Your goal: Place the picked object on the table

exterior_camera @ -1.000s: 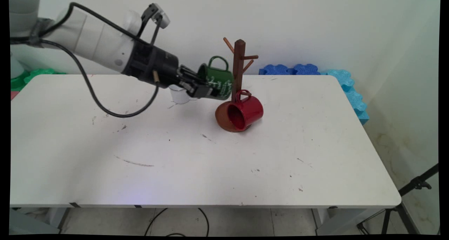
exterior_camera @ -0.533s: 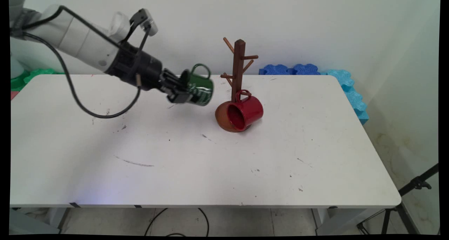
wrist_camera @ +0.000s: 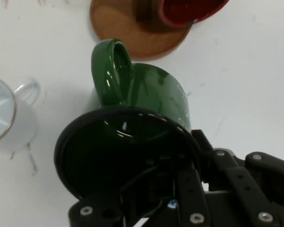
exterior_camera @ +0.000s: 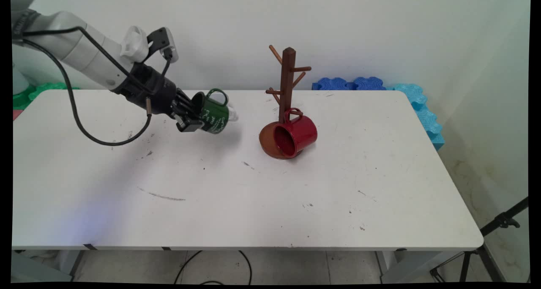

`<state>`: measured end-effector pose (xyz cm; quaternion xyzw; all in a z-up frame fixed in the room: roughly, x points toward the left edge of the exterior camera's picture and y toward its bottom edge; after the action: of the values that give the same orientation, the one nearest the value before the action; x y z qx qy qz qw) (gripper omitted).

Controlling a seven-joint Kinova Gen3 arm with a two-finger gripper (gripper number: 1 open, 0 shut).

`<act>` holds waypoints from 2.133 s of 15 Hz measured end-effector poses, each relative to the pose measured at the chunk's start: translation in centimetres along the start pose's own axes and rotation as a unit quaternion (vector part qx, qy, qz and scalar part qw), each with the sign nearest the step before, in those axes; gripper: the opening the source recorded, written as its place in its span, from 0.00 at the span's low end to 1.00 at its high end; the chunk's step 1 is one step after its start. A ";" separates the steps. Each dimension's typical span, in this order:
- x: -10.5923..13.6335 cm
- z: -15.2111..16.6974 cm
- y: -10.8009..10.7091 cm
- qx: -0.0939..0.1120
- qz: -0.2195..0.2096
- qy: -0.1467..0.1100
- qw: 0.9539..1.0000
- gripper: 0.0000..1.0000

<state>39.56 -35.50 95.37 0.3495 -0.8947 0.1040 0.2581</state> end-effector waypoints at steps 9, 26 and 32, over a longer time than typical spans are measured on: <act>-1.4 2.6 -1.9 0.027 0.025 -0.064 0.997 0.00; -1.8 7.5 -1.8 0.031 0.055 -0.141 0.988 0.00; -1.2 8.4 -1.6 0.029 0.062 -0.146 0.987 0.00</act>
<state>38.15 -39.01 87.63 0.3126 -0.9391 0.0938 0.1072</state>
